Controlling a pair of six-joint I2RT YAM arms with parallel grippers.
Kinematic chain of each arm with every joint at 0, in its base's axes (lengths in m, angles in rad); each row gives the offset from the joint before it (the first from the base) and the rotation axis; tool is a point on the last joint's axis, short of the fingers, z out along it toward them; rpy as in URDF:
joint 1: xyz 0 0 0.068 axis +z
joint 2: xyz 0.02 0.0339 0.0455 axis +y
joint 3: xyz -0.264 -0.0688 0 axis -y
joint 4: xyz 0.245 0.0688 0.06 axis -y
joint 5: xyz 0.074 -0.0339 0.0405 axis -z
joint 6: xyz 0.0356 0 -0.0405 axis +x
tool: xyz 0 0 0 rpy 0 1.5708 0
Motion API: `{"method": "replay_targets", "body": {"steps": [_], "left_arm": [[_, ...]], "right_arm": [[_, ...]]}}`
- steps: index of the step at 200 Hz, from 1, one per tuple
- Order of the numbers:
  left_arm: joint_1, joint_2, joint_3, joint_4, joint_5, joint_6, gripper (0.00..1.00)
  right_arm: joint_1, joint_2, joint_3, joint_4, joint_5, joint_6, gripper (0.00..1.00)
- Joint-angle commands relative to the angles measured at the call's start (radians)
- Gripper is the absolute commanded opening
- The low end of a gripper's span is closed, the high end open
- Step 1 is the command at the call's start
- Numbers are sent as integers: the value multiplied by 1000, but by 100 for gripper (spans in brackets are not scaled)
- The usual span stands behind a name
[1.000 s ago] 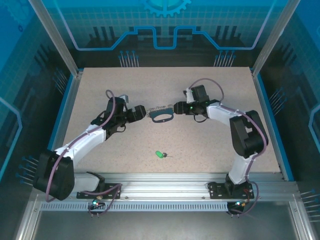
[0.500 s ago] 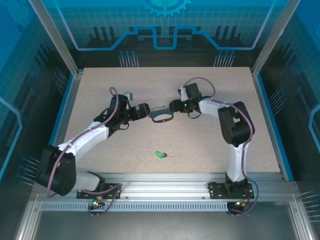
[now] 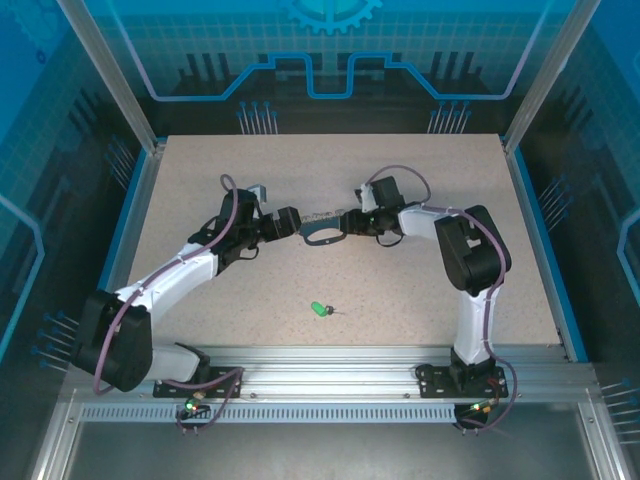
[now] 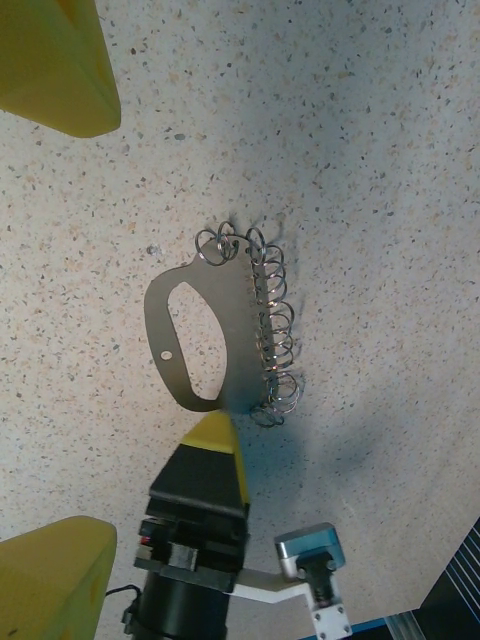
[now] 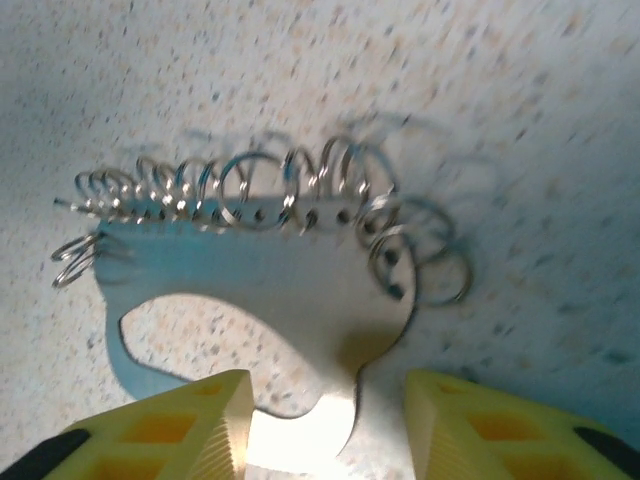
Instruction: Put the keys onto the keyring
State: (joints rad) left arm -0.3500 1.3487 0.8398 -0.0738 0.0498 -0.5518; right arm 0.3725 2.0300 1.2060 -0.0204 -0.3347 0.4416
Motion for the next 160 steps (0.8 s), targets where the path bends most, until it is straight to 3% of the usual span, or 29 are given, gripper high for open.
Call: {"method": "replay_targets", "body": {"steps": [1, 53, 97, 160], "left_arm": [[-7, -5, 3, 6, 12, -7, 99], [-7, -8, -10, 8, 11, -4, 99], [-9, -6, -8, 8, 16, 1, 99], [-10, -2, -3, 13, 24, 4, 99]], "right_arm": [[31, -59, -42, 18, -76, 3, 42], [8, -117, -71, 26, -2, 0, 43], [-46, -32, 13, 0, 33, 1, 51], [-51, 86, 138, -29, 37, 10, 52]]}}
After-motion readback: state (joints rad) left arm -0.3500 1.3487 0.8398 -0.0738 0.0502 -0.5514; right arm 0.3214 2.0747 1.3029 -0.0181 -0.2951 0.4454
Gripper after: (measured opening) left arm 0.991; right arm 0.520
